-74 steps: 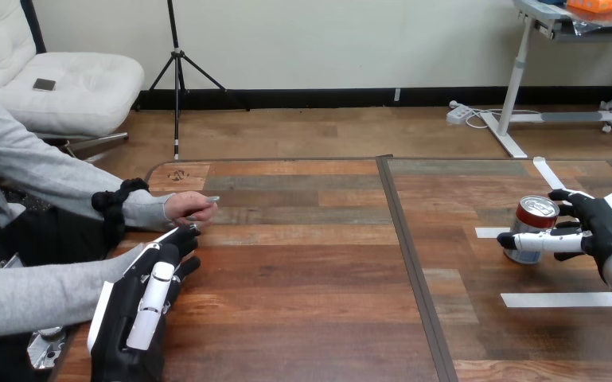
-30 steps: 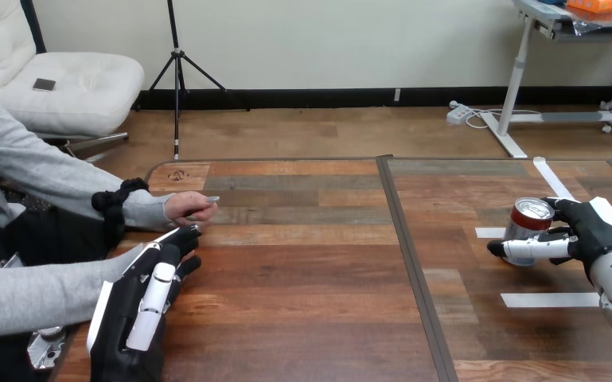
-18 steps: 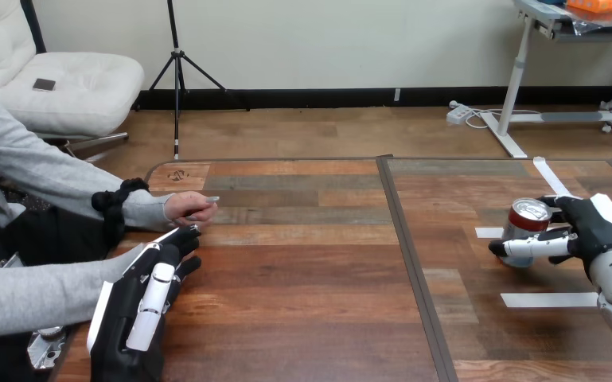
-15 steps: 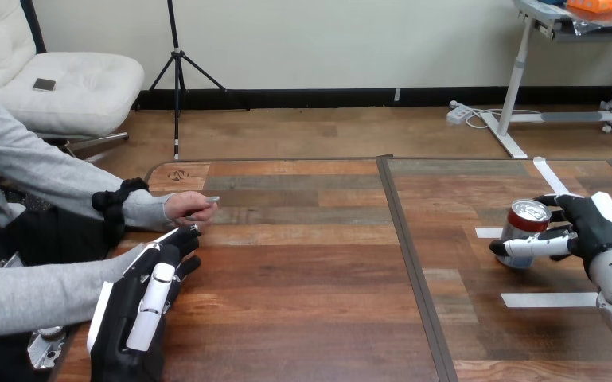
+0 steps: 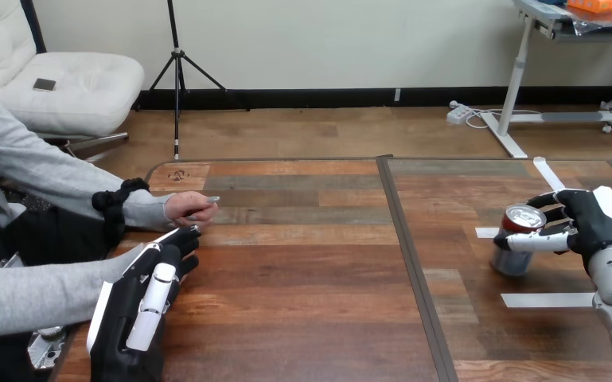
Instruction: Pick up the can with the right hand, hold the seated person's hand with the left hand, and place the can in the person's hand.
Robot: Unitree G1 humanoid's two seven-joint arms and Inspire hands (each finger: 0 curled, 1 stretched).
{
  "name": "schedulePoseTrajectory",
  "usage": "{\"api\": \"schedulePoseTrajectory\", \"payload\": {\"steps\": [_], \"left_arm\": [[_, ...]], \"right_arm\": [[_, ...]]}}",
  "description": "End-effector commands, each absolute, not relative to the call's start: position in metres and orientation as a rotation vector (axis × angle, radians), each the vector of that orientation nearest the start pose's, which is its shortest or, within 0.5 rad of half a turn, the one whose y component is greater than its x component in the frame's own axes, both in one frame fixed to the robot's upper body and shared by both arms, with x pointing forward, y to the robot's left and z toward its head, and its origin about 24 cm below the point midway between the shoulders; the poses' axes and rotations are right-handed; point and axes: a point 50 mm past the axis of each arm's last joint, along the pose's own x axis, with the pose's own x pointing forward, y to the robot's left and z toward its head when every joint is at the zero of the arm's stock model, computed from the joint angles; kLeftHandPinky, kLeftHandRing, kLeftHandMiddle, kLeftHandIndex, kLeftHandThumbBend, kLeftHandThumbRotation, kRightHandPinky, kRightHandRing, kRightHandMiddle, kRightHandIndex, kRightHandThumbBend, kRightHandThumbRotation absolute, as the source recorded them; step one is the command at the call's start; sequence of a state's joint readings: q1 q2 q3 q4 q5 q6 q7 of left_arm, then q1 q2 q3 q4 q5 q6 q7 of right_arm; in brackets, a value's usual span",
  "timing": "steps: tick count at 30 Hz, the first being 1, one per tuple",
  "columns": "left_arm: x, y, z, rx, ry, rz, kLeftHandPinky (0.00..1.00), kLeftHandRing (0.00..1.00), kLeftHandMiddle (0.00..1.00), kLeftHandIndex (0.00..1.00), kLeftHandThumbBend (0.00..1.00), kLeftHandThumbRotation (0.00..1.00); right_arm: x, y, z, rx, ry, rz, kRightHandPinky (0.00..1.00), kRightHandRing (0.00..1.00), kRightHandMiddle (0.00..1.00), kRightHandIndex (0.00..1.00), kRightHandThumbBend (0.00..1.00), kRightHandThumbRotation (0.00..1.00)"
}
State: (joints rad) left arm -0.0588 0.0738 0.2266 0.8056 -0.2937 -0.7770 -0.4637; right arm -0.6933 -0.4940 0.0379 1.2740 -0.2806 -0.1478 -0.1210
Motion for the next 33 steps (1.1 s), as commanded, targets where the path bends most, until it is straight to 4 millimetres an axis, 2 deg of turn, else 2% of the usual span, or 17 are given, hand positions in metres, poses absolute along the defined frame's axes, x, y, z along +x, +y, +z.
{"api": "schedulePoseTrajectory", "payload": {"steps": [1, 7, 14, 33], "left_arm": [[0.2314, 0.2081, -0.0234, -0.131, -0.172, -0.068, 0.88, 0.89, 0.85, 0.72, 0.55, 0.72], [0.2314, 0.2084, -0.0229, -0.124, -0.176, -0.067, 0.88, 0.89, 0.86, 0.72, 0.54, 0.72], [0.2311, 0.2082, -0.0232, -0.133, -0.175, -0.064, 0.88, 0.89, 0.86, 0.72, 0.53, 0.71], [0.2314, 0.2081, -0.0223, -0.128, -0.180, -0.066, 0.87, 0.90, 0.86, 0.72, 0.50, 0.71]], "right_arm": [[0.3487, -0.2843, 0.0449, -0.712, 0.310, -0.242, 0.45, 0.53, 0.58, 0.60, 0.72, 0.00], [0.3483, -0.2835, 0.0456, -0.708, 0.280, -0.262, 0.41, 0.49, 0.53, 0.54, 0.68, 0.00], [0.3477, -0.2834, 0.0468, -0.724, 0.247, -0.274, 0.41, 0.47, 0.50, 0.49, 0.69, 0.00], [0.3488, -0.2856, 0.0515, -0.751, 0.227, -0.258, 0.39, 0.44, 0.47, 0.47, 0.72, 0.00]]}}
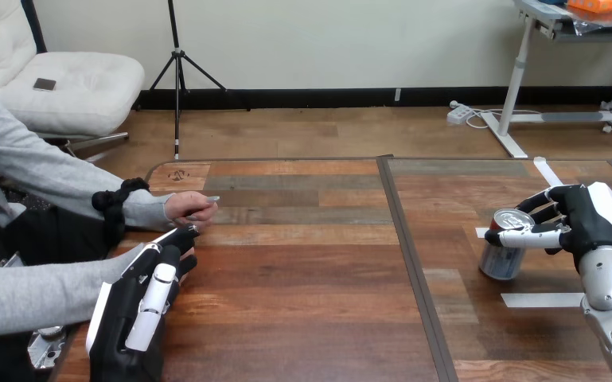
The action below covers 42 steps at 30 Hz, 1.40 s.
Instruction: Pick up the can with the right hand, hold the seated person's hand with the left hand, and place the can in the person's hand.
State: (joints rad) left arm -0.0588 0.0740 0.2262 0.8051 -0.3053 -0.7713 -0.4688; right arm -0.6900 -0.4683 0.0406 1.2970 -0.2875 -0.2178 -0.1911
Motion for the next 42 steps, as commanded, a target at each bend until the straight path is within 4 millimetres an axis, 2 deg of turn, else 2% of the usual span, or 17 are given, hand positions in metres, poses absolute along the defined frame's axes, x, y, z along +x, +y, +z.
{"api": "schedulePoseTrajectory", "payload": {"steps": [1, 28, 42], "left_arm": [[0.2316, 0.2081, -0.0221, -0.129, -0.185, -0.066, 0.87, 0.90, 0.86, 0.72, 0.49, 0.71], [0.2318, 0.2085, -0.0232, -0.115, -0.167, -0.068, 0.88, 0.90, 0.86, 0.71, 0.51, 0.72], [0.2309, 0.2095, -0.0225, -0.043, -0.173, -0.072, 0.83, 0.88, 0.85, 0.72, 0.55, 0.74]], "right_arm": [[0.3490, -0.2858, 0.0518, -0.755, 0.228, -0.256, 0.38, 0.44, 0.47, 0.47, 0.72, 0.00], [0.3516, -0.2842, 0.0559, -0.780, 0.216, -0.219, 0.38, 0.44, 0.47, 0.46, 0.76, 0.00], [0.3544, -0.2810, 0.0609, -0.798, 0.186, -0.170, 0.39, 0.43, 0.47, 0.47, 0.73, 0.00]]}}
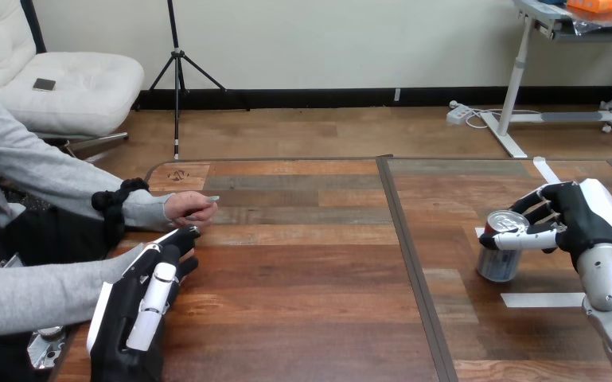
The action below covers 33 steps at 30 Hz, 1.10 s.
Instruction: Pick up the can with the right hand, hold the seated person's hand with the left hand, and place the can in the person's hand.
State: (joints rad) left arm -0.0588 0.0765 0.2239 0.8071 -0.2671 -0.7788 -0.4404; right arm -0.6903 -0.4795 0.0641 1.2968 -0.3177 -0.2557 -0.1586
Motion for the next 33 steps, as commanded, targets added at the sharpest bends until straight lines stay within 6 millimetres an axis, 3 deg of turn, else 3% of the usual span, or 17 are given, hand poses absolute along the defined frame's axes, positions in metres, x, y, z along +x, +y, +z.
{"api": "schedulePoseTrajectory", "payload": {"steps": [1, 7, 11, 16, 29, 33], "left_arm": [[0.231, 0.210, -0.021, -0.004, -0.180, -0.081, 0.83, 0.88, 0.85, 0.72, 0.55, 0.74], [0.231, 0.212, -0.009, 0.164, -0.247, -0.119, 0.77, 0.84, 0.83, 0.74, 0.56, 0.75], [0.231, 0.215, 0.002, 0.263, -0.298, -0.139, 0.74, 0.80, 0.80, 0.74, 0.56, 0.65], [0.233, 0.223, 0.023, 0.432, -0.366, -0.175, 0.73, 0.79, 0.79, 0.76, 0.58, 0.60], [0.236, 0.241, 0.075, 0.702, -0.476, -0.133, 0.69, 0.80, 0.84, 0.82, 0.95, 0.57], [0.236, 0.243, 0.089, 0.746, -0.505, -0.119, 0.68, 0.80, 0.84, 0.81, 0.98, 0.54]], "right_arm": [[0.355, -0.281, 0.062, -0.800, 0.180, -0.165, 0.39, 0.43, 0.47, 0.47, 0.73, 0.00], [0.356, -0.280, 0.066, -0.781, 0.160, -0.155, 0.40, 0.44, 0.48, 0.47, 0.73, 0.00], [0.357, -0.280, 0.069, -0.794, 0.142, -0.146, 0.40, 0.44, 0.48, 0.47, 0.73, 0.00], [0.358, -0.280, 0.073, -0.816, 0.112, -0.134, 0.39, 0.43, 0.47, 0.46, 0.74, 0.00], [0.360, -0.279, 0.080, -0.799, 0.081, -0.119, 0.37, 0.42, 0.46, 0.46, 0.73, 0.00], [0.360, -0.278, 0.081, -0.797, 0.072, -0.116, 0.37, 0.42, 0.46, 0.46, 0.73, 0.00]]}}
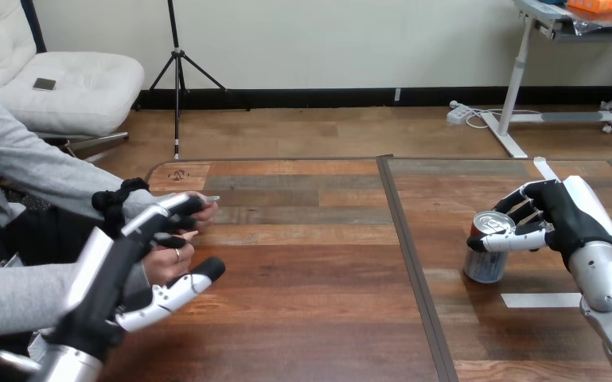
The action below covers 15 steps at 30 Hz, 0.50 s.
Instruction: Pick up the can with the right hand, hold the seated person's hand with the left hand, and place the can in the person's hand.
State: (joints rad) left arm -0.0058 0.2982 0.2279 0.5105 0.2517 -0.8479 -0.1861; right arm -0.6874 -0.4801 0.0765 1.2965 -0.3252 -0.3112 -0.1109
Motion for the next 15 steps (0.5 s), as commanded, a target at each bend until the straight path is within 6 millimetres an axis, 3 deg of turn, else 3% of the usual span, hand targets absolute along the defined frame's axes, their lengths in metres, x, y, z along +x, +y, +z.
{"api": "schedulePoseTrajectory", "payload": {"steps": [1, 15], "left_arm": [[0.237, 0.245, 0.093, 0.772, -0.517, -0.108, 0.68, 0.80, 0.84, 0.81, 0.98, 0.53], [0.245, 0.258, 0.123, 1.021, -0.500, -0.063, 0.61, 0.76, 0.80, 0.77, 1.00, 0.40]], "right_arm": [[0.361, -0.277, 0.081, -0.799, 0.070, -0.116, 0.37, 0.42, 0.46, 0.46, 0.73, 0.00], [0.361, -0.275, 0.083, -0.785, 0.052, -0.102, 0.36, 0.41, 0.45, 0.46, 0.72, 0.00]]}}
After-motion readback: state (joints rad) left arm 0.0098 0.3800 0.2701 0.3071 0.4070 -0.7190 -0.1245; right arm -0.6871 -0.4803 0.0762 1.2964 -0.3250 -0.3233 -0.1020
